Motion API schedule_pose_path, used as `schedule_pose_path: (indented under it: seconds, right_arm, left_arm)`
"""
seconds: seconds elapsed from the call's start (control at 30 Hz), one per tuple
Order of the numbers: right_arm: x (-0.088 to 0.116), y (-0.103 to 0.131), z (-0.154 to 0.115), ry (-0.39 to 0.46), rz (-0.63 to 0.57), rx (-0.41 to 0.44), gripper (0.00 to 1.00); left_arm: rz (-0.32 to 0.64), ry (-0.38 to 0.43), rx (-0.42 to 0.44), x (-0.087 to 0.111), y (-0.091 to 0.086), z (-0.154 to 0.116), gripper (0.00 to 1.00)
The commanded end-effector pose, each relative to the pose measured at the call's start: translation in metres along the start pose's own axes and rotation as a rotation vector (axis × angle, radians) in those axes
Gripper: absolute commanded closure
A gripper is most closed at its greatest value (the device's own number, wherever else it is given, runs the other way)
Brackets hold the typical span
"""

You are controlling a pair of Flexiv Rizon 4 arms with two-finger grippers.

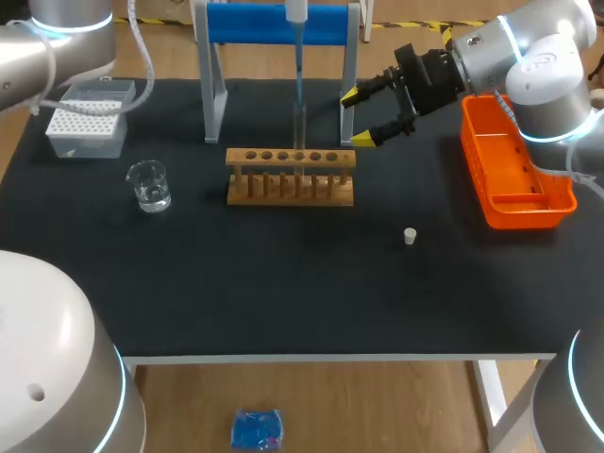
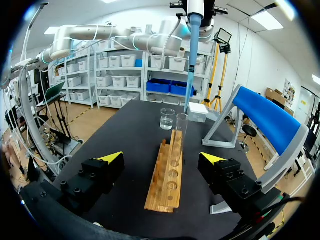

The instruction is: Invert the test tube, pick up the pipette, mount the tip to pipette, aspirate from beaker and dispense into the tube, eject the tip, return the pipette, and cap with the stopper.

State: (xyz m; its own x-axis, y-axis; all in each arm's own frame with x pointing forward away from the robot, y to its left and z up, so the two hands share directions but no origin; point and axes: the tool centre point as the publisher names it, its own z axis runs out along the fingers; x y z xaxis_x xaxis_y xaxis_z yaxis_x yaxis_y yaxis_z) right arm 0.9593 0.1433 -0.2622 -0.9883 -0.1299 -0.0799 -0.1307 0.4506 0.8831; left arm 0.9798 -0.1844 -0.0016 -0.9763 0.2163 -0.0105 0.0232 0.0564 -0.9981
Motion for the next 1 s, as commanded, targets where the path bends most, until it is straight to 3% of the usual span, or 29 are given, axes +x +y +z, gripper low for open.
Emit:
schedule_pose_path:
  seconds: [0.03,0.47,1.0]
  right_arm:
    - [-0.001,0.000,-0.001,0.004,0.001,0.002,0.00]
    - [-0.001,0.000,-0.001,0.004,0.001,0.002,0.00]
    - [-0.001,0.000,-0.001,0.004,0.001,0.002,0.00]
  left_arm:
    - [-0.003,0.004,0.006,-0.003,0.004,0.001,1.00]
    - [-0.029,0.004,0.029,-0.004,0.018,0.000,1.00]
    - [-0.070,-0.027,-0.022,-0.003,0.023,-0.003,1.00]
